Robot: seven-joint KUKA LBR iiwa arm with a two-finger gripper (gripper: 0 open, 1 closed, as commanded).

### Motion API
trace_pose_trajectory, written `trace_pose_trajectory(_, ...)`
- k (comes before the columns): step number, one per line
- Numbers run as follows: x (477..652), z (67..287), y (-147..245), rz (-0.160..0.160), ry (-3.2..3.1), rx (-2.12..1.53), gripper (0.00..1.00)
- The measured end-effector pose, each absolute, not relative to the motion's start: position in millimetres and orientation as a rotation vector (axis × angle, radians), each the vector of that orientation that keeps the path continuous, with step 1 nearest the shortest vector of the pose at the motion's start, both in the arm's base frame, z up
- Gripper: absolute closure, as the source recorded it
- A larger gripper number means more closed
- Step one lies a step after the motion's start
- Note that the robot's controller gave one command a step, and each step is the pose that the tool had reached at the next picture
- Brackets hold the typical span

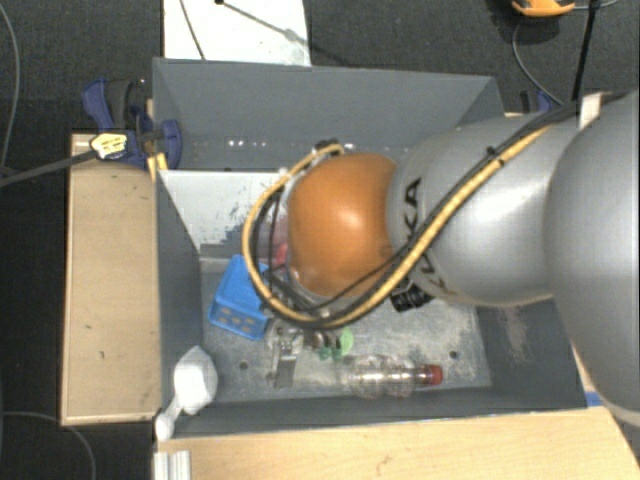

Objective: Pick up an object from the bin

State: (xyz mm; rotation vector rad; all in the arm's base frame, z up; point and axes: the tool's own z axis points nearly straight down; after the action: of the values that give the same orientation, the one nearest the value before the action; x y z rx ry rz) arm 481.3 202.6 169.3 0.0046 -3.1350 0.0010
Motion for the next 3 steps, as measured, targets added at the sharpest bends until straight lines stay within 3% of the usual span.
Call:
trace_pose_trajectory(1, 483.6, 174, 202, -0.002, -3.143, -0.004, 0.00)
trace_pose_trajectory(2, 488.4, 102, 152, -0.004, -3.140, -0.183, 0.00)
trace_pose_trajectory(3, 487.7, 76, 129, -0.001, -3.141, 0.127, 0.00)
